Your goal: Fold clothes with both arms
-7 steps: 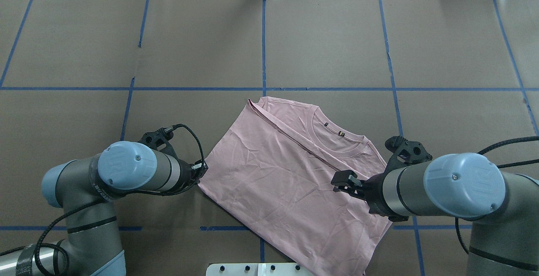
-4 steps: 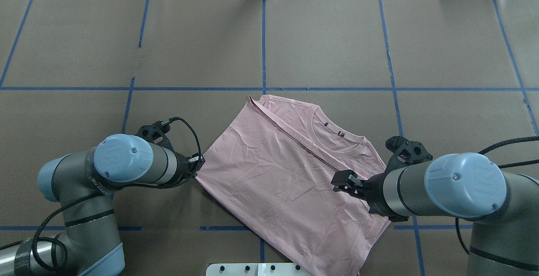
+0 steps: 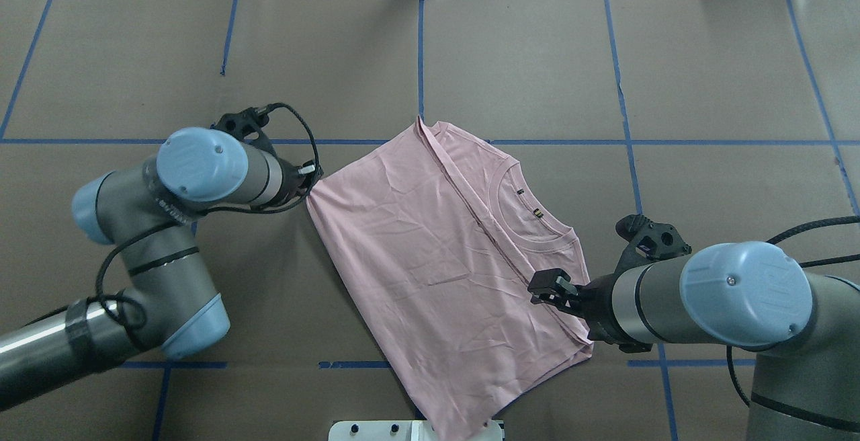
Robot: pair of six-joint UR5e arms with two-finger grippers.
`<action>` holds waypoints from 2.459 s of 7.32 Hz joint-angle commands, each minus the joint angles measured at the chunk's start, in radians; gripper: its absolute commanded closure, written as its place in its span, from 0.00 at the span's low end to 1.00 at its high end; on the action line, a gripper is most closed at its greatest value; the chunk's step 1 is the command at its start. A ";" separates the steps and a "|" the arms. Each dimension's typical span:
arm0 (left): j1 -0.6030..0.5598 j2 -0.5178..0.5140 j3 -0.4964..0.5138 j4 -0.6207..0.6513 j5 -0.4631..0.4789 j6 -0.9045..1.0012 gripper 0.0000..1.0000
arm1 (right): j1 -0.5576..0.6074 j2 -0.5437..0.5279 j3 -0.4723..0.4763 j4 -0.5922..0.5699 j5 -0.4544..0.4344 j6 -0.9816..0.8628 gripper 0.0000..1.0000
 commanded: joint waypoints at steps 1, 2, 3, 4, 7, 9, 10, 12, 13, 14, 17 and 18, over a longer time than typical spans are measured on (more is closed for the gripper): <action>-0.104 -0.168 0.314 -0.214 0.006 0.010 1.00 | 0.013 0.010 0.011 0.000 0.002 0.000 0.00; -0.115 -0.215 0.381 -0.230 0.008 0.011 1.00 | 0.025 0.013 0.010 0.000 0.005 0.000 0.00; -0.118 -0.218 0.378 -0.244 0.007 0.011 0.62 | 0.023 0.017 0.002 0.000 0.002 0.002 0.00; -0.118 -0.226 0.377 -0.245 0.005 0.010 0.53 | 0.019 0.019 -0.011 0.003 0.002 0.003 0.00; -0.121 -0.087 0.111 -0.230 -0.067 0.005 0.53 | -0.111 0.195 -0.183 0.004 -0.212 0.079 0.00; -0.123 -0.075 0.090 -0.230 -0.089 -0.004 0.53 | -0.151 0.288 -0.324 0.009 -0.236 0.177 0.02; -0.123 -0.074 0.090 -0.230 -0.089 -0.003 0.53 | -0.151 0.309 -0.352 0.007 -0.236 0.184 0.10; -0.123 -0.072 0.092 -0.230 -0.089 -0.004 0.53 | -0.151 0.309 -0.372 0.007 -0.236 0.184 0.19; -0.123 -0.065 0.092 -0.230 -0.089 -0.004 0.53 | -0.151 0.307 -0.380 0.007 -0.236 0.183 0.19; -0.123 -0.062 0.092 -0.235 -0.089 -0.004 0.53 | -0.148 0.309 -0.384 0.007 -0.238 0.181 0.22; -0.121 -0.062 0.092 -0.232 -0.089 -0.006 0.53 | -0.145 0.316 -0.406 0.007 -0.247 0.179 0.27; -0.121 -0.062 0.092 -0.232 -0.089 -0.006 0.53 | -0.145 0.316 -0.407 0.006 -0.247 0.181 0.29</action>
